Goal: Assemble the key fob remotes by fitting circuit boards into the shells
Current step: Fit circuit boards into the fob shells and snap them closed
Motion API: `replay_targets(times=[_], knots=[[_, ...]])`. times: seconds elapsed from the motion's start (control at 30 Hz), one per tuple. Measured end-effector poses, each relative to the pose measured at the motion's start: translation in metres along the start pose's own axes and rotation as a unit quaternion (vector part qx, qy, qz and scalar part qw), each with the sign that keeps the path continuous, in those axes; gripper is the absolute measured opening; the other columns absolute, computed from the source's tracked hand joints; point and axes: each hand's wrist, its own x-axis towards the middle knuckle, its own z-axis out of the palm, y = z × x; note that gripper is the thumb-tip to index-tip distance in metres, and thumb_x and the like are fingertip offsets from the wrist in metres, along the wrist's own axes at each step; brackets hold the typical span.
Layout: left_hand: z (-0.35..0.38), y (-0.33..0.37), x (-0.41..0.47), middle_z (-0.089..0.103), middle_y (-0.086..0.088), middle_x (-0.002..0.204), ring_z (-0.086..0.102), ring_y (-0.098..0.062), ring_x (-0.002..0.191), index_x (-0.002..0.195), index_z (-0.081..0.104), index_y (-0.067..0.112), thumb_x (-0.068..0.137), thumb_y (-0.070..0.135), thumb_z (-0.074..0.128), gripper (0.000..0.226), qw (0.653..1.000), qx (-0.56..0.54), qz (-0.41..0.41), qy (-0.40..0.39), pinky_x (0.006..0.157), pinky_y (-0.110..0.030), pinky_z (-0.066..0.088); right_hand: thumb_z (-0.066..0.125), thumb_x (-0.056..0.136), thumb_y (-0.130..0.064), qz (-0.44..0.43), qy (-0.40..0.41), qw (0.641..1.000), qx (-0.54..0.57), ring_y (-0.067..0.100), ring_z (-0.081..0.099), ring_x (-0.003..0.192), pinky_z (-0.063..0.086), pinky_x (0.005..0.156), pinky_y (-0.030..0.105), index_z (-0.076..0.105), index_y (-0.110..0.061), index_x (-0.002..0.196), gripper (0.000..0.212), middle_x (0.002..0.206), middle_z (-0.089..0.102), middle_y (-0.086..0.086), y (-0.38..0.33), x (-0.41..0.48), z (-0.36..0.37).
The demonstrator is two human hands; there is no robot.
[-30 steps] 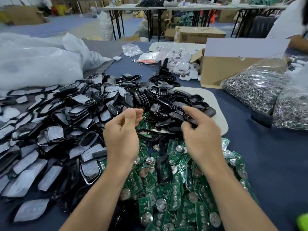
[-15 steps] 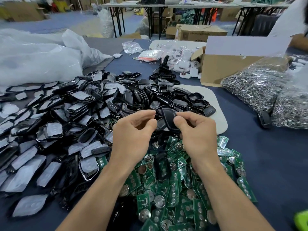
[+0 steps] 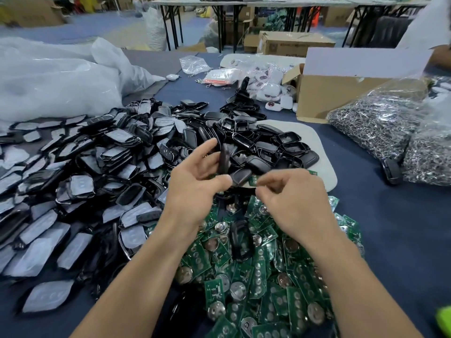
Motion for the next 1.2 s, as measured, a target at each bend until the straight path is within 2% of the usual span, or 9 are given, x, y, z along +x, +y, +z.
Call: replay_targets(times=[0.07, 0.23, 0.4, 0.57, 0.7, 0.83, 0.93, 1.03, 1.2], knots=[[-0.004, 0.002, 0.003, 0.078, 0.002, 0.118, 0.072, -0.015, 0.117, 0.142, 0.059, 0.024, 0.087, -0.020, 0.065, 0.071, 0.995, -0.094, -0.039, 0.003, 0.104, -0.040, 0.057, 0.077, 0.085, -0.045, 0.004, -0.076, 0.990, -0.117, 0.012, 0.064, 0.085, 0.057, 0.080, 0.033, 0.076, -0.033, 0.096, 0.017, 0.086, 0.068, -0.017, 0.003, -0.004, -0.001], [-0.009, 0.008, 0.003, 0.076, -0.014, 0.117, 0.075, -0.024, 0.107, 0.140, 0.058, 0.004, 0.098, -0.016, 0.044, 0.049, 0.954, -0.268, -0.122, -0.062, 0.085, -0.037, 0.064, 0.077, 0.087, -0.043, -0.012, -0.107, 0.982, -0.157, 0.017, 0.056, 0.085, 0.046, 0.077, 0.033, 0.062, -0.032, 0.092, 0.019, 0.090, 0.054, -0.016, 0.002, -0.005, 0.000], [-0.011, 0.010, 0.000, 0.073, -0.019, 0.128, 0.074, -0.027, 0.113, 0.137, 0.057, 0.000, 0.105, -0.003, 0.037, 0.038, 0.937, -0.257, -0.182, -0.153, 0.081, -0.033, 0.063, 0.081, 0.083, -0.022, 0.031, -0.105, 0.993, -0.035, 0.001, 0.054, 0.056, 0.036, 0.050, 0.015, 0.061, -0.027, 0.073, 0.023, 0.064, 0.061, -0.015, 0.003, -0.003, -0.002], [-0.011, 0.009, 0.000, 0.073, -0.018, 0.127, 0.072, -0.027, 0.118, 0.136, 0.057, 0.001, 0.105, -0.003, 0.035, 0.038, 0.937, -0.234, -0.196, -0.170, 0.084, -0.034, 0.063, 0.066, 0.088, -0.004, 0.070, -0.040, 0.970, 0.228, 0.015, 0.055, 0.053, 0.044, 0.055, 0.034, 0.057, -0.022, 0.074, 0.025, 0.062, 0.066, 0.005, -0.003, -0.002, -0.007], [-0.012, 0.011, 0.002, 0.075, -0.020, 0.122, 0.076, -0.027, 0.109, 0.127, 0.064, 0.002, 0.104, -0.004, 0.039, 0.035, 0.940, -0.235, -0.196, -0.153, 0.078, -0.031, 0.064, 0.058, 0.094, 0.005, 0.102, -0.008, 0.923, 0.370, 0.017, 0.056, 0.058, 0.044, 0.051, 0.026, 0.057, -0.021, 0.078, 0.031, 0.065, 0.062, -0.002, -0.006, -0.001, -0.005], [-0.011, 0.007, 0.003, 0.078, -0.019, 0.115, 0.078, -0.026, 0.100, 0.125, 0.067, 0.004, 0.104, -0.004, 0.045, 0.032, 0.953, -0.206, -0.195, -0.107, 0.068, -0.028, 0.064, 0.054, 0.101, 0.003, 0.131, -0.017, 0.877, 0.461, 0.007, 0.060, 0.066, 0.055, 0.063, 0.025, 0.064, -0.026, 0.075, 0.040, 0.070, 0.062, -0.011, -0.009, 0.000, -0.003], [-0.010, 0.007, 0.003, 0.080, -0.015, 0.110, 0.079, -0.021, 0.081, 0.126, 0.070, 0.012, 0.108, 0.001, 0.045, 0.033, 0.963, -0.163, -0.197, -0.085, 0.056, -0.024, 0.060, 0.051, 0.105, 0.000, 0.135, -0.040, 0.855, 0.499, 0.018, 0.069, 0.069, 0.059, 0.060, 0.030, 0.067, -0.024, 0.080, 0.039, 0.074, 0.063, -0.004, -0.012, -0.002, 0.000], [-0.009, 0.006, 0.001, 0.080, -0.014, 0.108, 0.068, -0.013, 0.058, 0.126, 0.072, 0.016, 0.108, 0.006, 0.047, 0.032, 0.972, -0.111, -0.185, -0.091, 0.047, -0.019, 0.052, 0.057, 0.100, 0.005, 0.113, -0.044, 0.870, 0.478, 0.019, 0.067, 0.062, 0.056, 0.057, 0.027, 0.069, -0.017, 0.092, 0.026, 0.075, 0.063, -0.001, -0.014, -0.004, 0.002], [-0.010, 0.008, 0.001, 0.079, -0.017, 0.110, 0.075, -0.020, 0.071, 0.123, 0.073, 0.017, 0.106, 0.004, 0.053, 0.029, 0.967, -0.127, -0.185, -0.119, 0.057, -0.022, 0.059, 0.061, 0.081, 0.019, 0.075, -0.038, 0.909, 0.408, 0.007, 0.058, 0.061, 0.048, 0.059, 0.019, 0.079, -0.024, 0.103, 0.052, 0.076, 0.070, -0.006, -0.010, -0.004, 0.003]])
